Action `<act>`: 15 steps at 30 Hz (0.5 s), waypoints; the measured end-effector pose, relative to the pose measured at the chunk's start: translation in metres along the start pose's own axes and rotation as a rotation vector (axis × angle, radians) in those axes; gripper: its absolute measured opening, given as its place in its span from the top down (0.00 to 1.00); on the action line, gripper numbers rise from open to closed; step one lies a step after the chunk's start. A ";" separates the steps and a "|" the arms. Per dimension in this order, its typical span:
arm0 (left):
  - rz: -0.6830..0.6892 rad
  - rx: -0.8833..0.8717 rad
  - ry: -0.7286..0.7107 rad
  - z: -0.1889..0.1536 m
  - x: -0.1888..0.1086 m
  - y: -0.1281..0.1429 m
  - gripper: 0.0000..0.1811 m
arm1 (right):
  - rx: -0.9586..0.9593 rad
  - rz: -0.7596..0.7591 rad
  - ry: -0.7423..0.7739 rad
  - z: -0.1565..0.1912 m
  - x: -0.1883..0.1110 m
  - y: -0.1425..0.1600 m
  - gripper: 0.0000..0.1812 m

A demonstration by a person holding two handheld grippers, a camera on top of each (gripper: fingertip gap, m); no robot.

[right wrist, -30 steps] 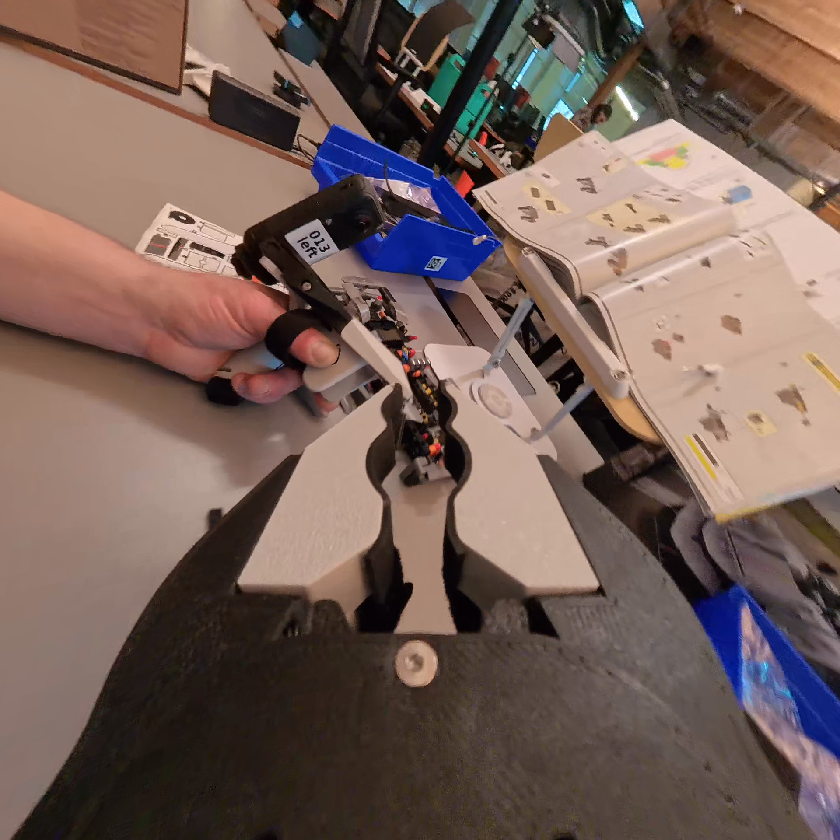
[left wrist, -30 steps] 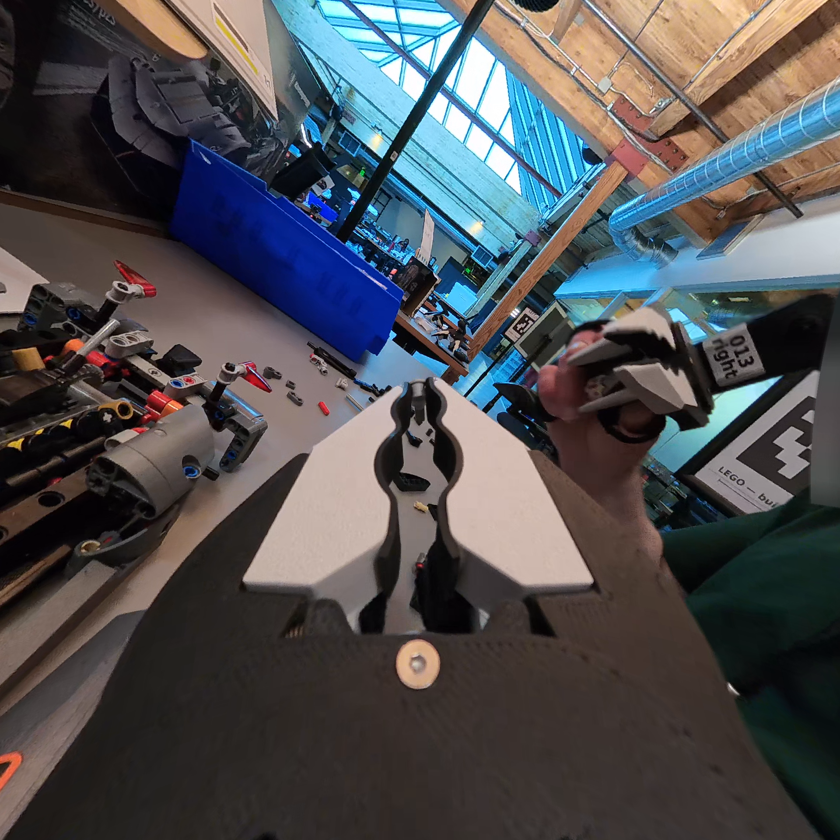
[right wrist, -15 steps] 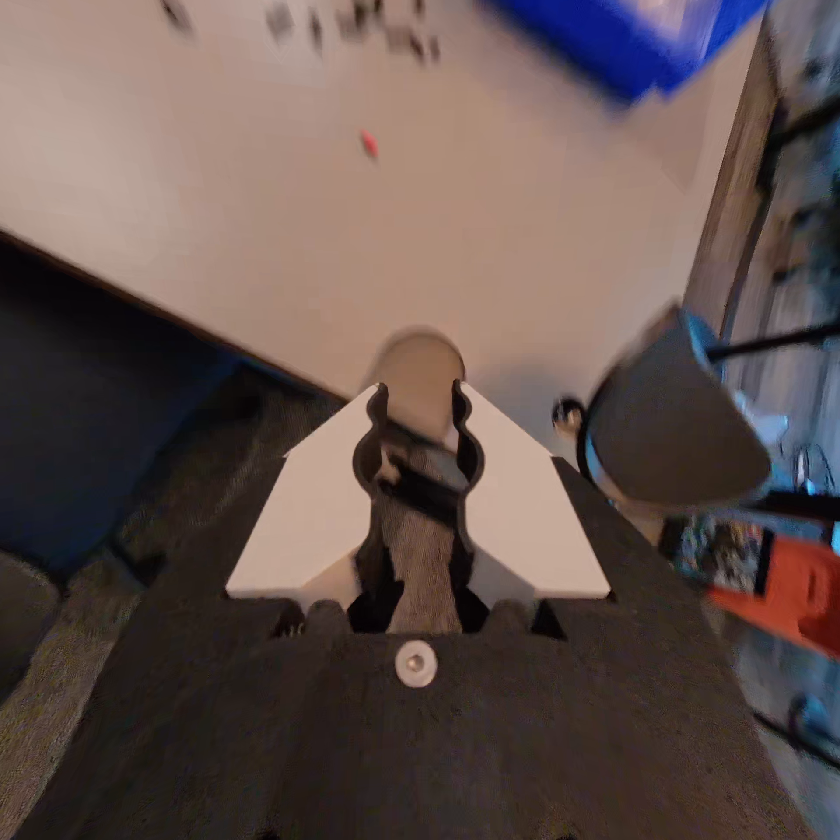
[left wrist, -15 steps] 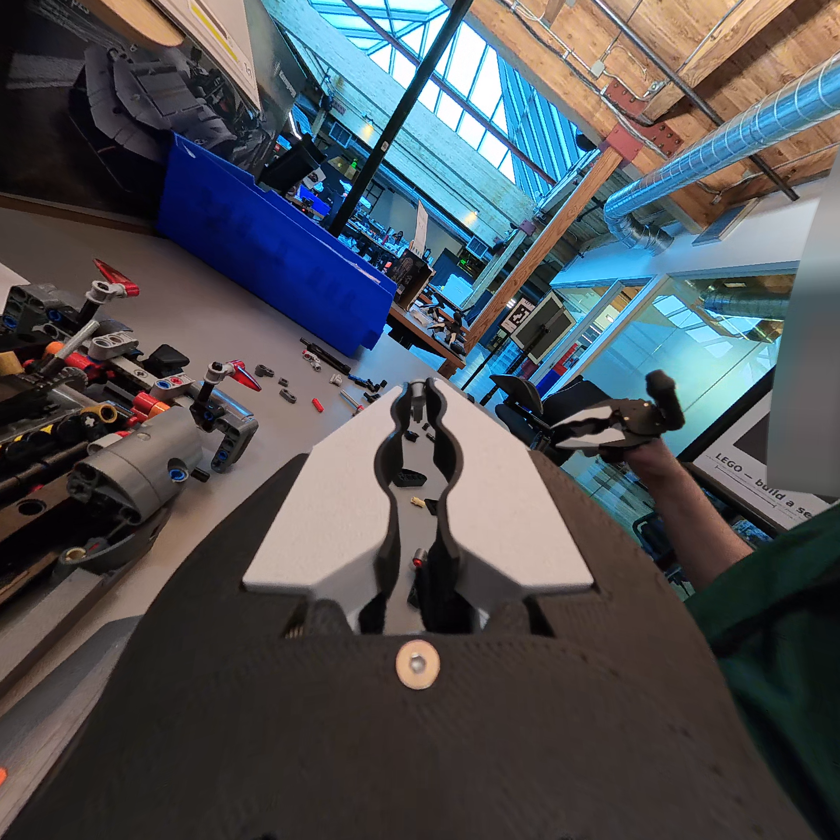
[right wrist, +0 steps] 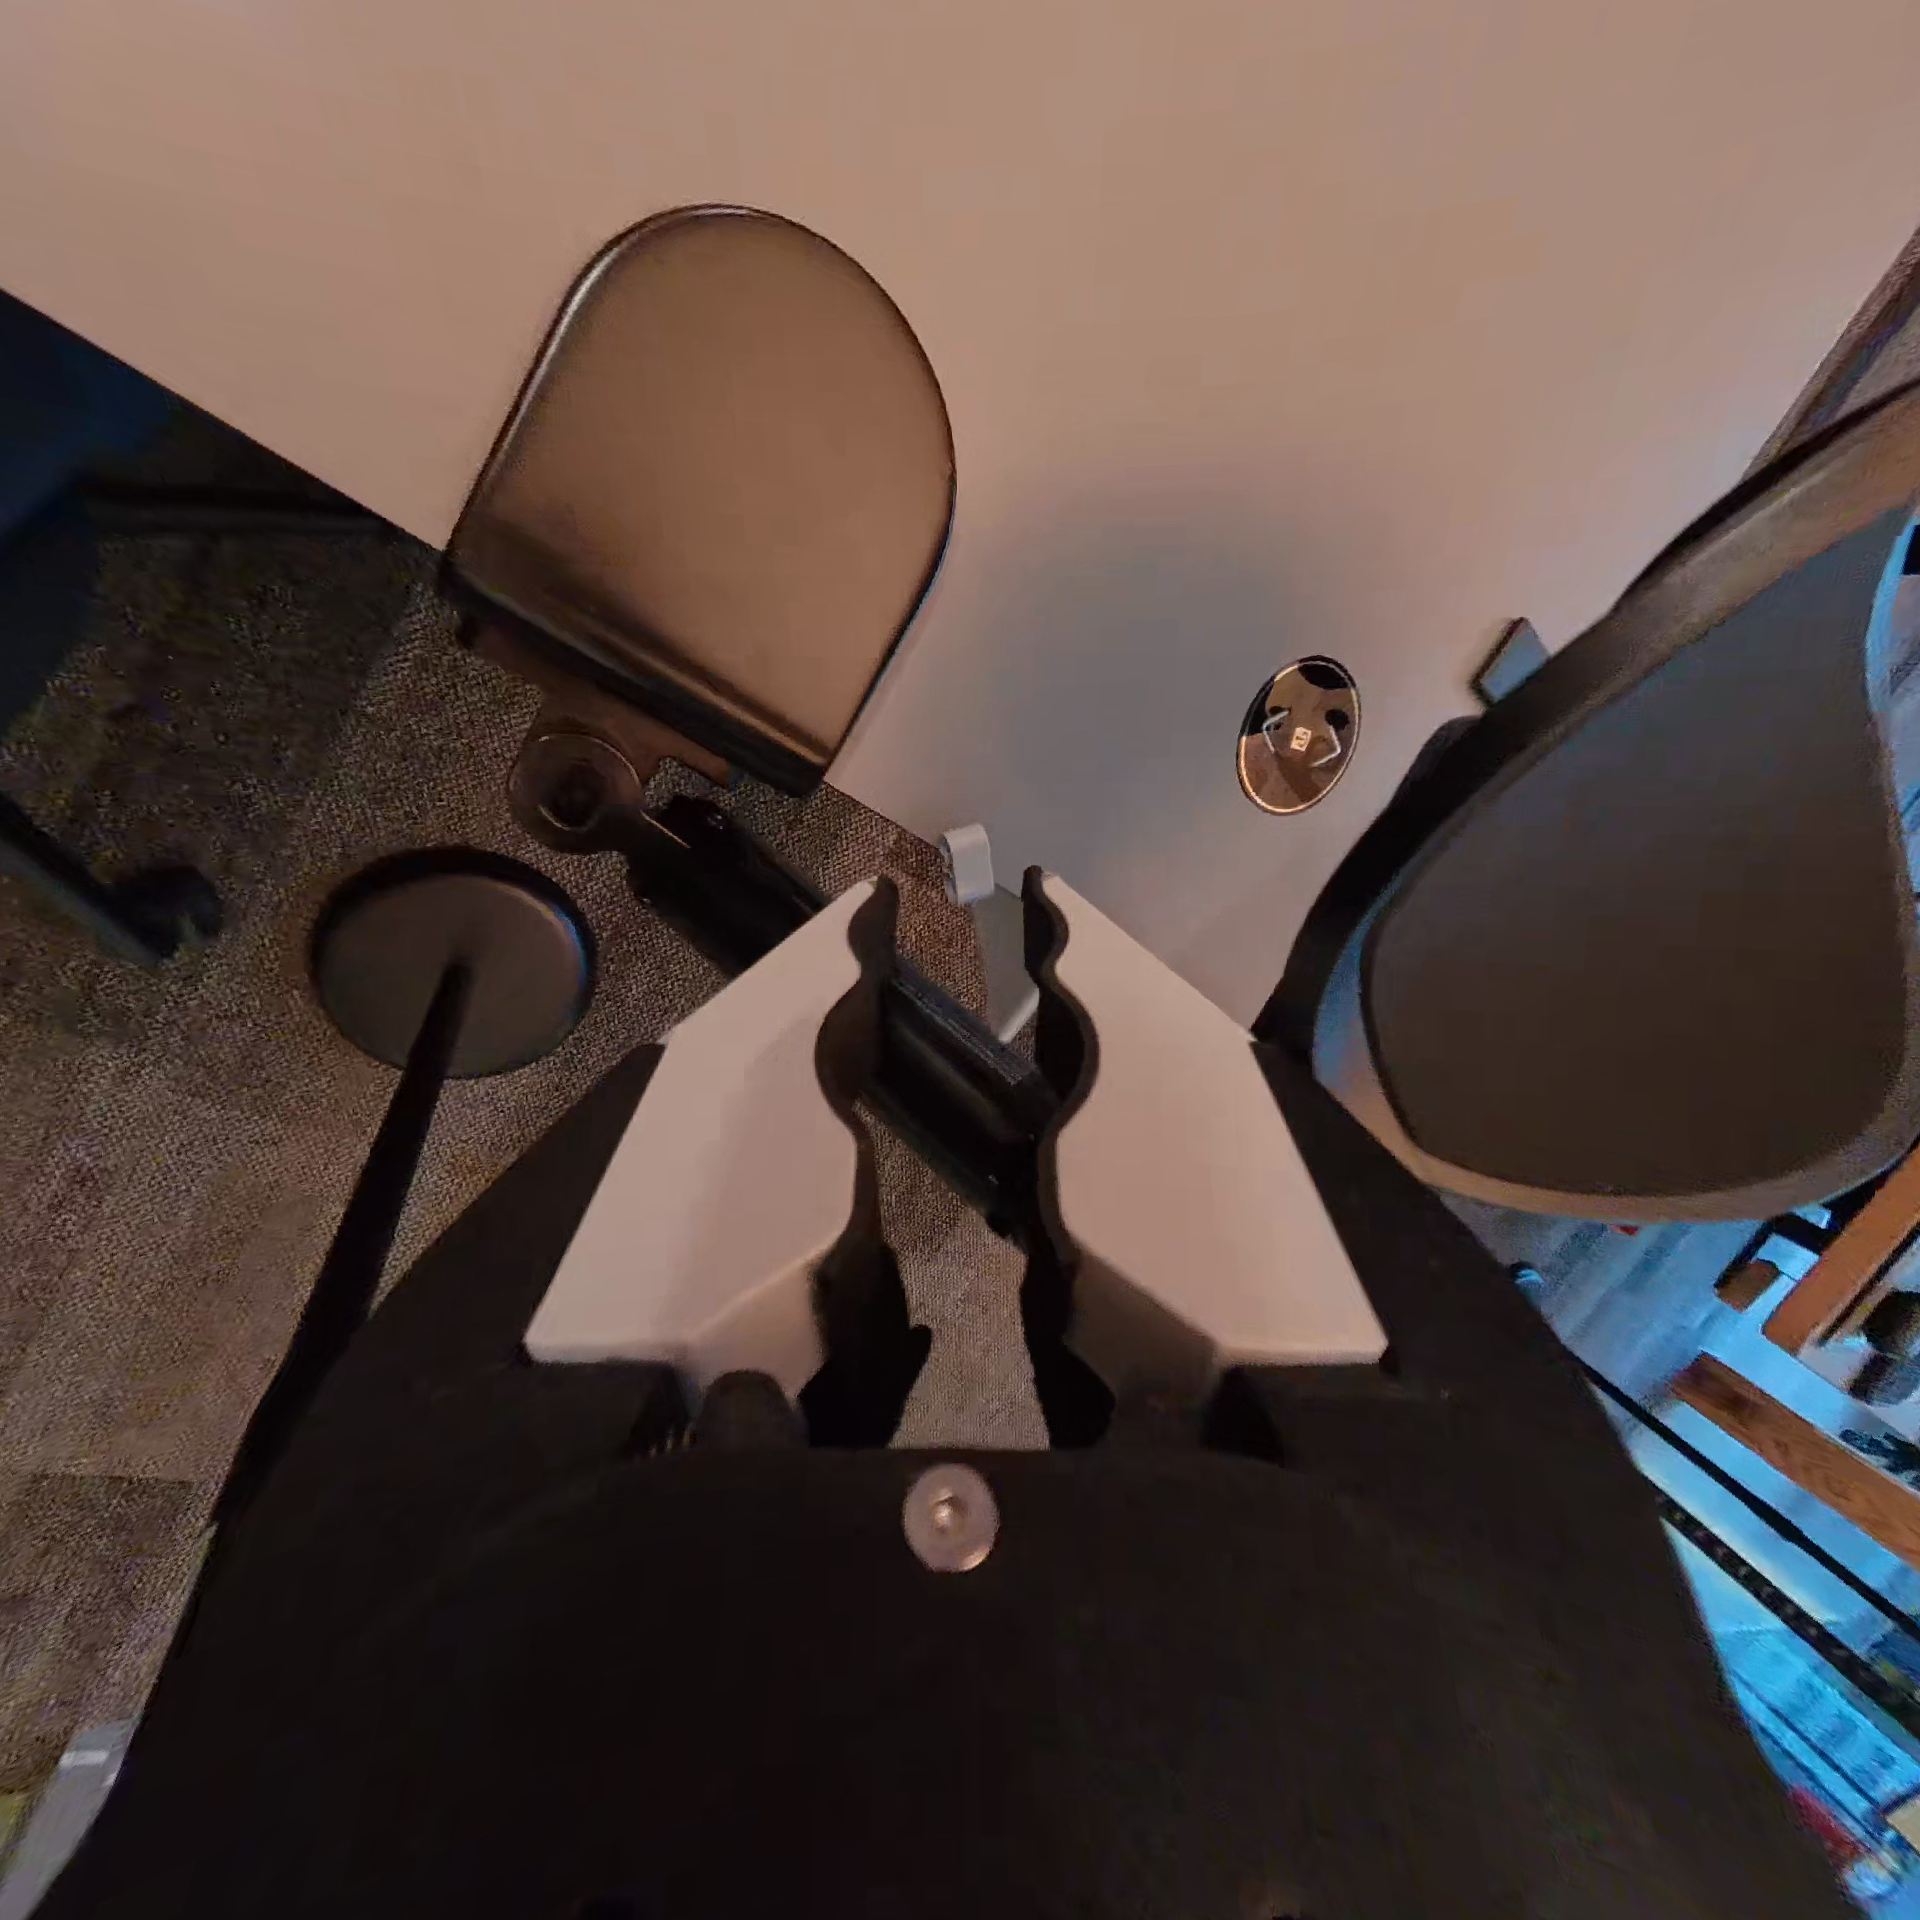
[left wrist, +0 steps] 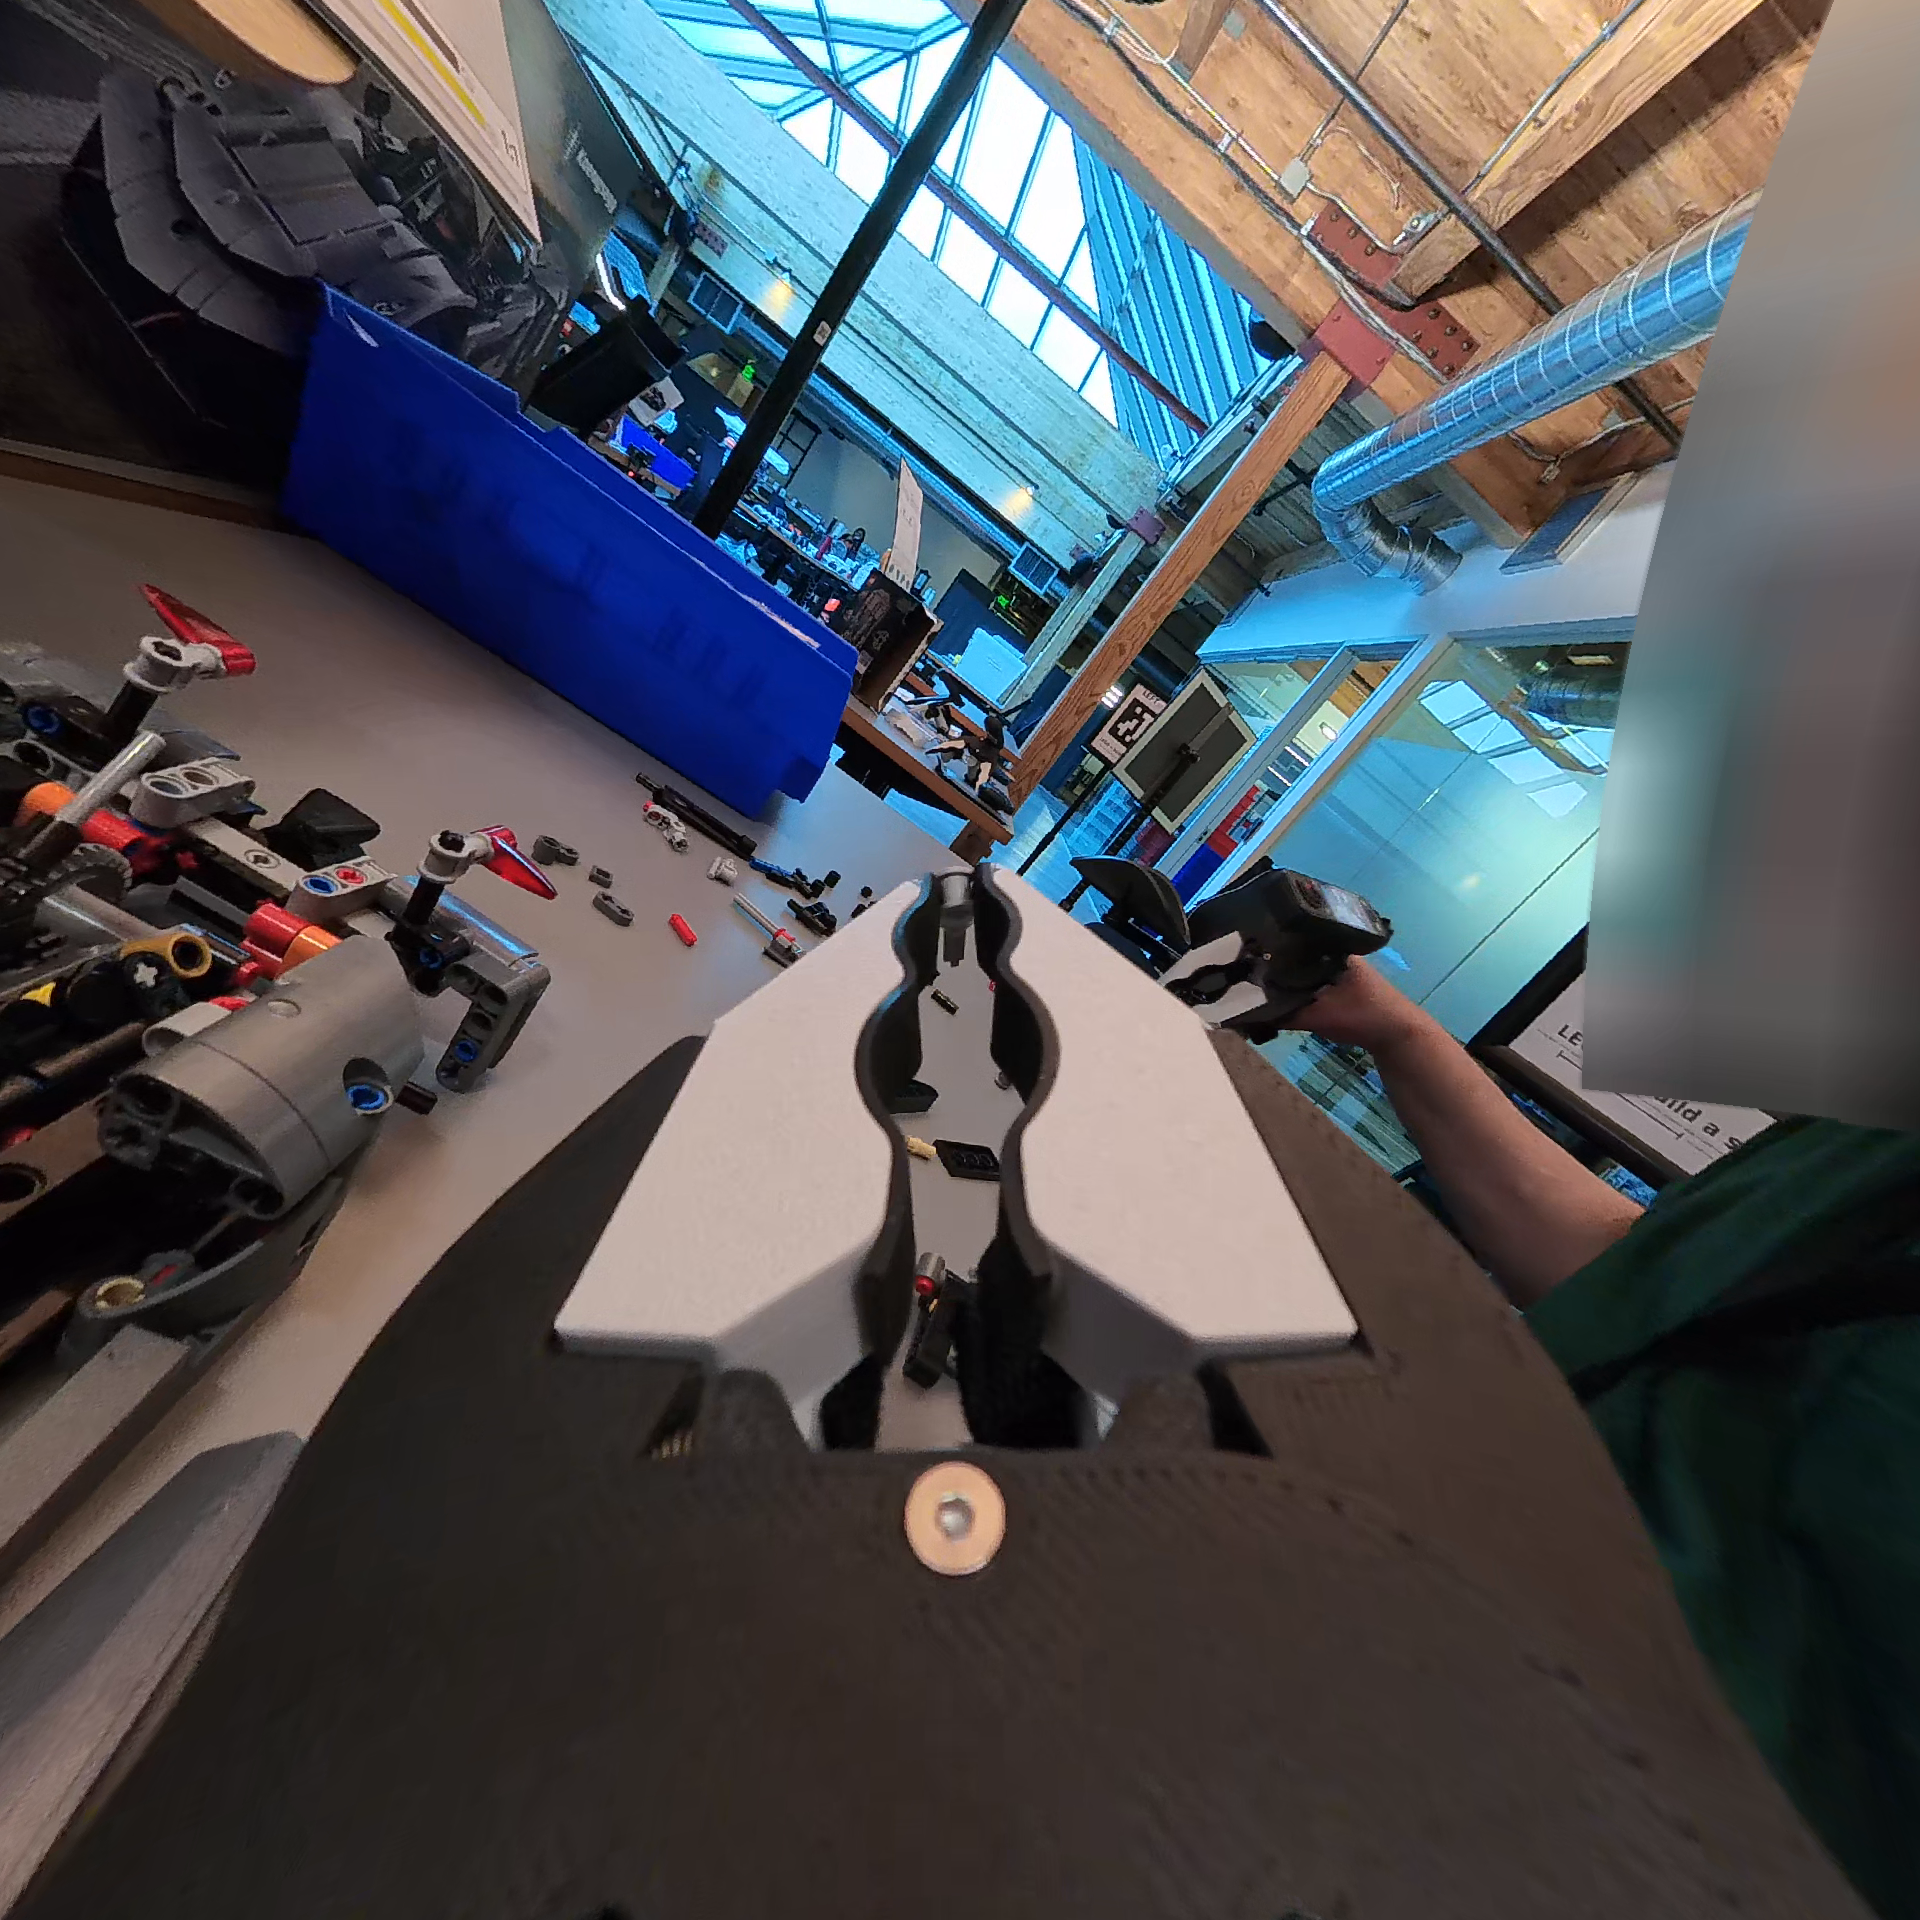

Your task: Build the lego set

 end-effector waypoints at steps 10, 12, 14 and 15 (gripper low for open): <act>0.003 0.001 -0.006 0.001 0.001 0.000 0.98 | -0.031 -0.012 -0.003 0.000 0.006 -0.006 0.96; 0.004 0.001 -0.010 0.001 0.001 0.000 0.98 | -0.044 -0.029 0.016 0.000 -0.002 -0.013 0.96; 0.007 0.003 -0.014 0.002 0.001 0.001 0.98 | -0.052 -0.106 0.029 0.003 -0.022 -0.038 0.96; 0.010 0.005 -0.015 0.002 0.002 0.001 0.98 | -0.063 -0.170 0.019 0.008 -0.034 -0.058 0.96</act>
Point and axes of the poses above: each gripper's, where its closed fingertips meet, x out along the fingers, y out of its underside, z = x × y across the jaws, the point moved 3 cm from there along -x, back along the fingers, and after that the axes turned 9 degrees about y, right-handed, at the moved point
